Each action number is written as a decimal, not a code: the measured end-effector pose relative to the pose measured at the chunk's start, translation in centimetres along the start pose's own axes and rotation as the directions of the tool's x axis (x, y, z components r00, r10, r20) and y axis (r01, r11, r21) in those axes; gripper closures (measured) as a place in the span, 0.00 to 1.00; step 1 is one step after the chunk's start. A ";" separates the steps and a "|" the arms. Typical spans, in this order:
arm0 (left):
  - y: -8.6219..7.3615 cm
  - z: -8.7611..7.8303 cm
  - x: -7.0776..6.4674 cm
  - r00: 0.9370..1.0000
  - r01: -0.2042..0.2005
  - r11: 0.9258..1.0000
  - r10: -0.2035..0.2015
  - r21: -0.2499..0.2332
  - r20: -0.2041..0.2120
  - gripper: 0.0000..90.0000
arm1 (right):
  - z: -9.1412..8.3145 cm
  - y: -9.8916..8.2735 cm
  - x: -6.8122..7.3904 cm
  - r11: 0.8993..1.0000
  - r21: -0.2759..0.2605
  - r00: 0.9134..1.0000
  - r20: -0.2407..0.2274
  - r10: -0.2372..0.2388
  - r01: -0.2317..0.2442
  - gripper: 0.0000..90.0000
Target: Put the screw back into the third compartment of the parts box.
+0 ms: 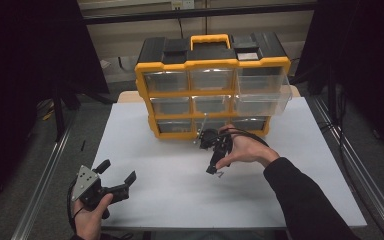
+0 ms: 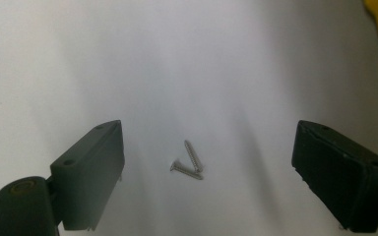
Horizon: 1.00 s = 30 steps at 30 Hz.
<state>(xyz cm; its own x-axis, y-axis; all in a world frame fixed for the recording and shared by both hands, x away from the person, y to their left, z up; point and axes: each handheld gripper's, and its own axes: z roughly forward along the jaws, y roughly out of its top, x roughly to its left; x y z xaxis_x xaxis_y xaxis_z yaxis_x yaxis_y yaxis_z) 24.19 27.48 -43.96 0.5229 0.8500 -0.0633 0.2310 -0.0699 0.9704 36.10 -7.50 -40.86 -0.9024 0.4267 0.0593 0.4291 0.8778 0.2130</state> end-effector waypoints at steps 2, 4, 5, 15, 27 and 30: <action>0.0 0.0 0.0 1.000 0.000 1.000 0.000 0.000 0.000 0.02 | 0.5 -0.4 -0.3 1.000 -0.009 1.000 -0.025 -0.008 0.007 0.13; 0.0 0.0 0.0 1.000 0.001 1.000 -0.001 0.000 0.000 0.02 | 1.0 -0.6 -0.4 1.000 -0.002 1.000 -0.020 0.013 -0.013 0.14; 0.0 0.0 0.0 1.000 0.001 1.000 -0.001 0.001 0.000 0.02 | 1.1 -0.7 -0.5 1.000 -0.001 0.999 -0.025 0.020 -0.020 0.15; 0.0 0.0 0.0 1.000 0.000 1.000 0.000 0.001 0.001 0.02 | 3.0 -1.8 -1.3 1.000 0.023 0.999 -0.039 0.015 -0.014 0.40; 0.0 0.0 0.0 1.000 0.002 1.000 -0.002 -0.001 -0.002 0.02 | 3.5 -1.7 -1.3 0.999 0.050 0.999 -0.041 -0.014 0.016 0.67; 0.0 0.0 0.0 1.000 0.003 1.000 -0.003 0.002 -0.001 0.02 | 3.5 -1.9 -1.3 0.999 0.044 0.999 -0.039 -0.030 0.032 0.72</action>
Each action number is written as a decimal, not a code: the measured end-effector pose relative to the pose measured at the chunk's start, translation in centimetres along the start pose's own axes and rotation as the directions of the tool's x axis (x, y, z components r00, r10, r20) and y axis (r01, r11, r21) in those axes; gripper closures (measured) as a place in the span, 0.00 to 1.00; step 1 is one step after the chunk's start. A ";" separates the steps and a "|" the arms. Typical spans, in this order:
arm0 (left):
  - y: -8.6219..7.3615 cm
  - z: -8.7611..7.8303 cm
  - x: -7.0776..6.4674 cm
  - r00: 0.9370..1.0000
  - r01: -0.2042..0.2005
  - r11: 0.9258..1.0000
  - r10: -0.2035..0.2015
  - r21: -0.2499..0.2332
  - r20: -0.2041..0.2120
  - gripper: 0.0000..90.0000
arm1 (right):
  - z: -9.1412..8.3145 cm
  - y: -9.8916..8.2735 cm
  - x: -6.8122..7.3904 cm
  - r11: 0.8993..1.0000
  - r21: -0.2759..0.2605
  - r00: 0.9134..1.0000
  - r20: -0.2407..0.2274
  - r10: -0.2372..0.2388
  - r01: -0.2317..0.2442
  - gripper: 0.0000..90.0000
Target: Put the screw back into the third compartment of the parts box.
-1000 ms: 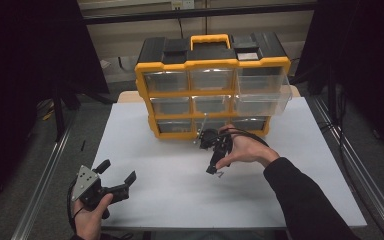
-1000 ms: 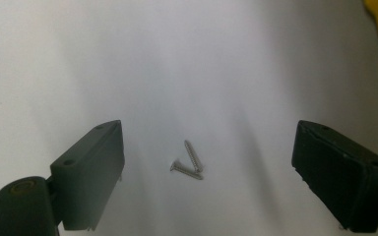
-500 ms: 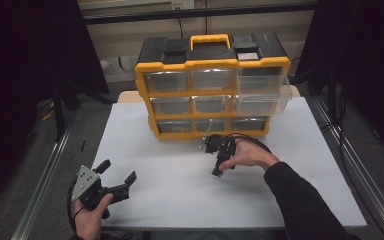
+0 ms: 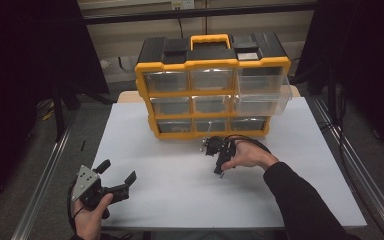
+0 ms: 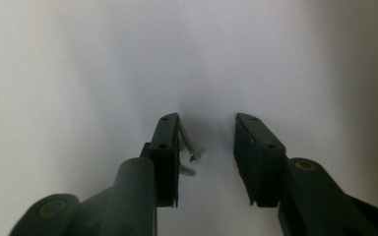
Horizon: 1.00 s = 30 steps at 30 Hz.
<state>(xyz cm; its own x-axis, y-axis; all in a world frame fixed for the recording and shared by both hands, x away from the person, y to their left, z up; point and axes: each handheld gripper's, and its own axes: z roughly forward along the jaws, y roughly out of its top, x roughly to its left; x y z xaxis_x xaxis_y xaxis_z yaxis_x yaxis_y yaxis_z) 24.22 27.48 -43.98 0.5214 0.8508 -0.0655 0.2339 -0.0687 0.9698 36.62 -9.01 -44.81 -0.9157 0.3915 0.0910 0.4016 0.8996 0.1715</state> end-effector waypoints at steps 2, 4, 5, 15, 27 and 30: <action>0.0 0.0 0.0 1.000 0.002 1.000 -0.002 -0.004 0.001 0.02 | -0.1 -0.1 0.2 1.000 0.023 1.000 0.013 -0.013 0.013 0.74; 0.0 0.0 0.0 1.000 -0.002 1.000 0.002 -0.002 -0.001 0.02 | 0.0 0.0 0.2 1.000 0.019 0.999 0.021 -0.024 0.024 0.76; 0.0 0.0 0.0 1.000 -0.002 1.000 0.002 -0.002 -0.001 0.02 | -0.1 0.0 0.4 0.999 0.026 0.999 0.024 -0.020 0.020 0.77; 0.0 0.0 0.0 1.000 -0.007 1.000 0.007 0.001 0.003 0.02 | 0.1 0.5 0.8 0.996 0.048 0.997 0.009 -0.075 0.075 0.96; 0.0 0.1 -0.1 1.000 -0.005 1.000 0.005 0.003 -0.001 0.02 | 0.0 0.9 0.5 0.995 0.064 0.997 -0.009 -0.073 0.073 0.96; 0.0 0.1 -0.1 1.000 -0.005 1.000 0.005 0.001 -0.003 0.02 | -0.1 1.2 0.6 0.993 0.043 0.994 -0.016 -0.108 0.109 0.96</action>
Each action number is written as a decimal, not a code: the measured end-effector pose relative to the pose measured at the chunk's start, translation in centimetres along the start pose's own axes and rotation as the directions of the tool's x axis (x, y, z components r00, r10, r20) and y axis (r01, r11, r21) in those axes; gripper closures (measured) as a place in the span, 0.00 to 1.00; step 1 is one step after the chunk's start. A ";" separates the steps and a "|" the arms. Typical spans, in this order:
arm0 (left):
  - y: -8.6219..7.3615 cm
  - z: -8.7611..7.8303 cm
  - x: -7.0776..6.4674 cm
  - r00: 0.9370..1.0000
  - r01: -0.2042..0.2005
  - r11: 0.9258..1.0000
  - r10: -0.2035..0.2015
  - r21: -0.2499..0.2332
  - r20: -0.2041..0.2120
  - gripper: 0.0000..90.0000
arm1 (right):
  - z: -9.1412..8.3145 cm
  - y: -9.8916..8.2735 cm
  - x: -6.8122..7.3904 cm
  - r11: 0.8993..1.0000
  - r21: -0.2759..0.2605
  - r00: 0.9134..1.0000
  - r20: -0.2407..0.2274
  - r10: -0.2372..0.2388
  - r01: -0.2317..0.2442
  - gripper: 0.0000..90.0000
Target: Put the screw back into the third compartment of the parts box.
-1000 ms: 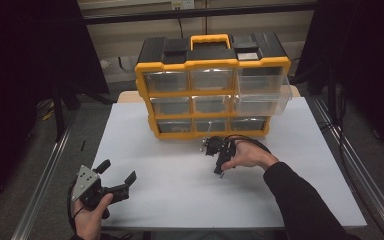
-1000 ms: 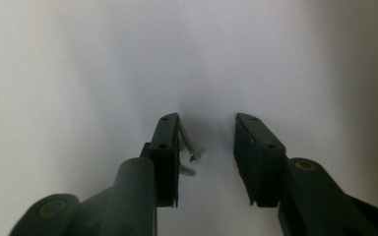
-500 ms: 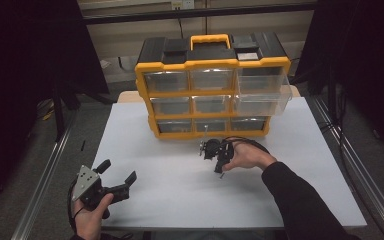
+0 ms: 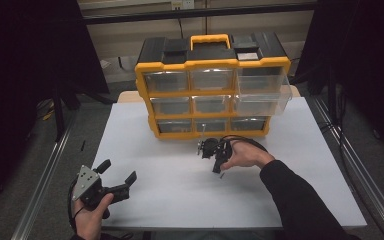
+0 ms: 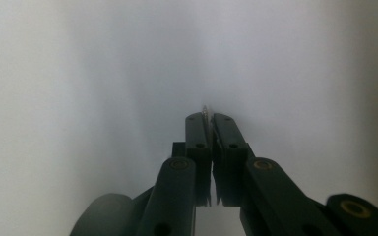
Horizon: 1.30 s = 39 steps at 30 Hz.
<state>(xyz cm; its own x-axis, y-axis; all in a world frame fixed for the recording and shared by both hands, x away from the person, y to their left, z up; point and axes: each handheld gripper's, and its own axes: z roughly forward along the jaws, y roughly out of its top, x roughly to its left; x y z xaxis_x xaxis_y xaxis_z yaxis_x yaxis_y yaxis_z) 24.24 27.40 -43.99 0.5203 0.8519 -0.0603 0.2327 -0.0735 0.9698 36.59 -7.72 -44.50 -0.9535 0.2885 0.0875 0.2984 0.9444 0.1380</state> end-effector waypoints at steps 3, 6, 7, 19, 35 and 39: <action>0.0 0.0 0.0 1.000 0.003 1.000 -0.003 -0.003 0.007 0.02 | -0.4 0.1 0.5 0.999 0.003 0.999 -0.016 0.039 -0.039 0.96; 0.0 0.0 0.0 1.000 0.005 1.000 -0.005 -0.006 0.002 0.02 | -0.9 0.0 0.5 1.000 -0.001 0.999 -0.027 0.023 -0.023 0.96; 0.0 0.0 0.0 1.000 0.006 1.000 -0.006 -0.003 0.006 0.02 | -1.1 0.0 0.6 1.000 -0.003 0.999 -0.027 0.027 -0.028 0.96; 0.0 0.0 0.0 1.000 0.003 1.000 -0.003 0.000 0.002 0.03 | -3.5 0.1 1.3 0.998 -0.053 0.999 -0.025 0.028 -0.029 0.96; 0.0 0.0 0.0 1.000 0.002 1.000 -0.002 -0.004 0.002 0.03 | -6.9 0.8 2.4 0.995 -0.098 1.000 0.006 -0.021 0.021 0.96; 0.0 0.0 0.0 1.000 0.001 1.000 -0.001 -0.004 0.003 0.03 | -7.4 1.0 2.9 0.994 -0.107 0.999 0.011 -0.035 0.036 0.96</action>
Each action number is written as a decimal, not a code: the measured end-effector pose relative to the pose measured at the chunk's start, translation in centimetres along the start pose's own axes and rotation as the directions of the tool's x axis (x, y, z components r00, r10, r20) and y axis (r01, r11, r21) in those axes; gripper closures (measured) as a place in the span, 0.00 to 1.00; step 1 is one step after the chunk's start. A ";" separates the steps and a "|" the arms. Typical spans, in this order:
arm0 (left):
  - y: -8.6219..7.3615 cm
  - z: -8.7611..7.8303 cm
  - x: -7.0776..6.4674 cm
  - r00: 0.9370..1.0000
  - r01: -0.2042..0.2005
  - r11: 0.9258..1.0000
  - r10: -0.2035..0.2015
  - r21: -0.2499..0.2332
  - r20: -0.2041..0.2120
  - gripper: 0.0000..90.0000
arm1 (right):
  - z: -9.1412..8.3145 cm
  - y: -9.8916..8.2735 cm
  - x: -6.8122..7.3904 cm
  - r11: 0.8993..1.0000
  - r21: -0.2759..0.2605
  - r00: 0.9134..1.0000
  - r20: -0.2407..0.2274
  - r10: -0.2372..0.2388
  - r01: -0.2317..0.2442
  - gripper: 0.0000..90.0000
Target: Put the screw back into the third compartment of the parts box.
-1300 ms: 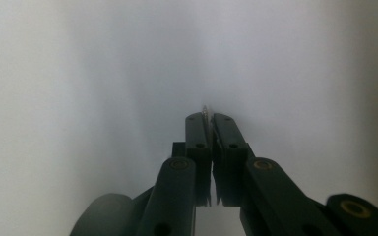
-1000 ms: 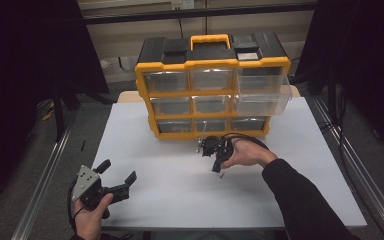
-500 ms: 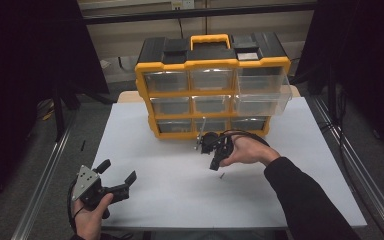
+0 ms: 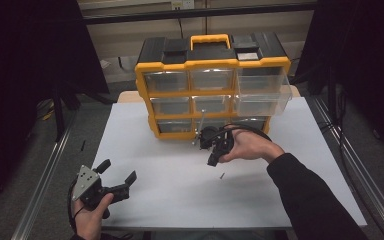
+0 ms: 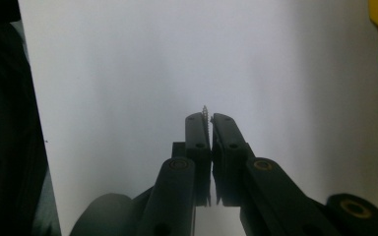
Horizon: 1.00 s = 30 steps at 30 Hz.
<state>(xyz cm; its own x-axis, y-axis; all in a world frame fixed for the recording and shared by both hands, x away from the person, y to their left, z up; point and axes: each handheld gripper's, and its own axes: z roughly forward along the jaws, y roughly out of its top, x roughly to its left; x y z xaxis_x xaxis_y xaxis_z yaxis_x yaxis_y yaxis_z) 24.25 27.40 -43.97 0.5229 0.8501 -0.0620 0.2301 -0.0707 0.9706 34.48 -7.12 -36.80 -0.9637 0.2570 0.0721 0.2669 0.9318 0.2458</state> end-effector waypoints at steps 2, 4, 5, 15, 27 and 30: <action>0.0 0.0 0.0 1.000 0.002 1.000 -0.002 -0.001 0.000 0.03 | -0.2 0.2 0.2 1.000 -0.002 1.000 0.007 -0.010 0.010 0.96; 0.0 0.0 0.0 1.000 0.005 1.000 -0.005 -0.001 0.002 0.03 | -0.4 0.5 0.5 1.000 0.004 1.000 0.006 -0.008 0.008 0.96; 0.0 0.0 0.0 1.000 0.002 1.000 -0.002 -0.001 -0.001 0.03 | -0.5 0.7 0.6 1.000 0.000 1.000 0.012 -0.019 0.019 0.96; 0.0 0.0 0.0 1.000 -0.001 1.000 0.001 0.003 -0.003 0.03 | -2.6 1.5 1.3 0.999 -0.044 0.999 0.032 -0.028 0.029 0.96; 0.0 0.0 0.0 1.000 0.002 1.000 -0.002 0.002 -0.003 0.02 | -5.1 1.6 1.7 0.993 -0.117 0.998 0.058 -0.025 0.031 0.96; 0.0 0.0 0.0 1.000 0.001 1.000 -0.001 0.000 -0.002 0.02 | -5.8 1.8 1.8 0.992 -0.125 0.998 0.061 -0.029 0.036 0.96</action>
<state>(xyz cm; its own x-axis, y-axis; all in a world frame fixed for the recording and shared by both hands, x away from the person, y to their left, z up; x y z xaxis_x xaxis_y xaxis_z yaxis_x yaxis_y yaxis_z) 24.22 27.39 -43.96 0.5210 0.8513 -0.0623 0.2302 -0.0698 0.9706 33.20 -6.49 -30.62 -0.9694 0.2453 0.0057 0.2303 0.9013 0.3668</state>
